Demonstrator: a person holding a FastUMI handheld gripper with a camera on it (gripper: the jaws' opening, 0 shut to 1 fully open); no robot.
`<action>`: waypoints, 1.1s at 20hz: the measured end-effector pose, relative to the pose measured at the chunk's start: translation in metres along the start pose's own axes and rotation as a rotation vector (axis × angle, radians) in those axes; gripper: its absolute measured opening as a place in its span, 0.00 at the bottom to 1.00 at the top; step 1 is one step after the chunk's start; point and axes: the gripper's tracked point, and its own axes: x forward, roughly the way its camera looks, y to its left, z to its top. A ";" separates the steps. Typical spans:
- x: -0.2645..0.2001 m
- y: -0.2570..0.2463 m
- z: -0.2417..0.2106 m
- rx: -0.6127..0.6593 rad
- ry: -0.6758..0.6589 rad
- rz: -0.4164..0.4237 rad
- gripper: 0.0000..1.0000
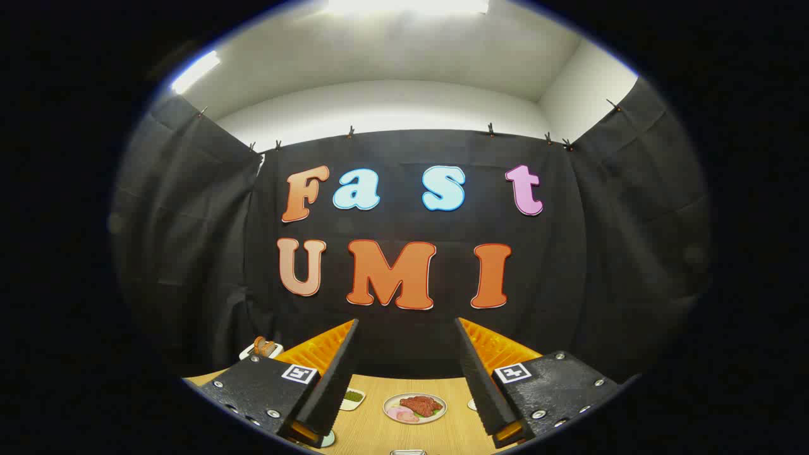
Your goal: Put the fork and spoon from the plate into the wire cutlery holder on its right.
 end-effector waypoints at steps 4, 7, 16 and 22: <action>0.001 -0.002 0.007 -0.010 -0.025 -0.027 0.95; 0.001 0.001 0.006 -0.015 -0.029 -0.033 0.96; 0.009 0.008 0.011 0.020 -0.022 -0.067 0.96; 0.012 0.053 -0.023 0.006 0.045 0.017 0.96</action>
